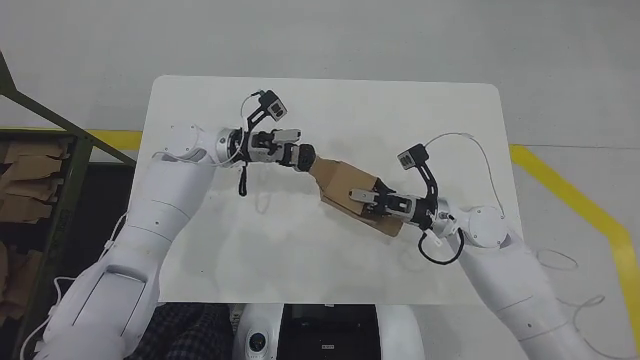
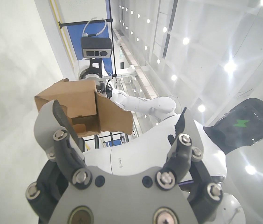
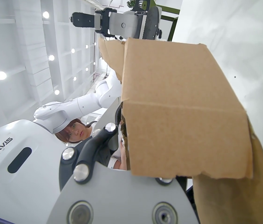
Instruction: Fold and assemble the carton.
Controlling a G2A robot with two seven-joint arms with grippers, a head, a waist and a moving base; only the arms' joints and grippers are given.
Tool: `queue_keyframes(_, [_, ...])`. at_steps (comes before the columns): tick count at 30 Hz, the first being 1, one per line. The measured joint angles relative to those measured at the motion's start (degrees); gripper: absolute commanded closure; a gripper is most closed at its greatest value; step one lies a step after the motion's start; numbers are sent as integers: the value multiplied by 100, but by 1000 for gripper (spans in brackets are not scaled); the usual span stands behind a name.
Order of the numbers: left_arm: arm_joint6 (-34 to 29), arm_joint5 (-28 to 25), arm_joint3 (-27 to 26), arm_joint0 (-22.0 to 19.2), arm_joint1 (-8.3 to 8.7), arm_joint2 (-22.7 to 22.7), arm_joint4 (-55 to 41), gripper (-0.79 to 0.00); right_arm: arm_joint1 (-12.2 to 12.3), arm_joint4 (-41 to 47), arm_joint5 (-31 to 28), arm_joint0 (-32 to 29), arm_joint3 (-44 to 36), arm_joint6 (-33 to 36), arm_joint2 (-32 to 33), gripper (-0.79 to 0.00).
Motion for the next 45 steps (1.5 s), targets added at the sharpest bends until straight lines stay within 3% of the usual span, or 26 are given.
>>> queue_keyframes(14, [524, -98, -883, 169, 173, 163, 2095, -785, 50, -287, 500, 7, -25, 225, -5, 0])
queue_keyframes(23, [837, -15, -1362, 267, 238, 270, 2869, -785, 66, -330, 623, 1, -74, 172, 22, 0])
queue_keyframes(45, [917, 3, -1559, 257, 313, 302, 2692, -785, 141, 40, 650, -55, -266, 235, 405, 0])
